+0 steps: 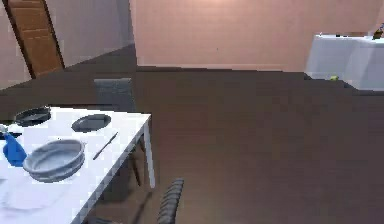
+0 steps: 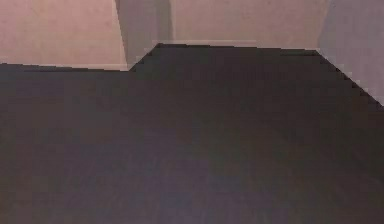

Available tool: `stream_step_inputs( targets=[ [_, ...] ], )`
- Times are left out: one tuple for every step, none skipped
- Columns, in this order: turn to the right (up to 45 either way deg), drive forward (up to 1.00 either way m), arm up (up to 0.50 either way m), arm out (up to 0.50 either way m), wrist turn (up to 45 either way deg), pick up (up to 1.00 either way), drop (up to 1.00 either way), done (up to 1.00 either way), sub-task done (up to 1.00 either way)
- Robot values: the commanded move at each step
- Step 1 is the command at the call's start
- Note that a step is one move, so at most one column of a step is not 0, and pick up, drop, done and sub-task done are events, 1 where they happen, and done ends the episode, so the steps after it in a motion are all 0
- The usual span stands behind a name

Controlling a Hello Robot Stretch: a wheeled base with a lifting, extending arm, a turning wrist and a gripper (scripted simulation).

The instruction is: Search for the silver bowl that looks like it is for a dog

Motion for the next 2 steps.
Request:
stream_step_inputs(
  targets=[
    [-36.0, 0.00, 0.00, 0.00, 0.0, 0.00, 0.00, 0.00, 0.00],
    [0.0, 0.00, 0.00, 0.00, 0.0, 0.00, 0.00, 1.00, 0.00]
  ],
)
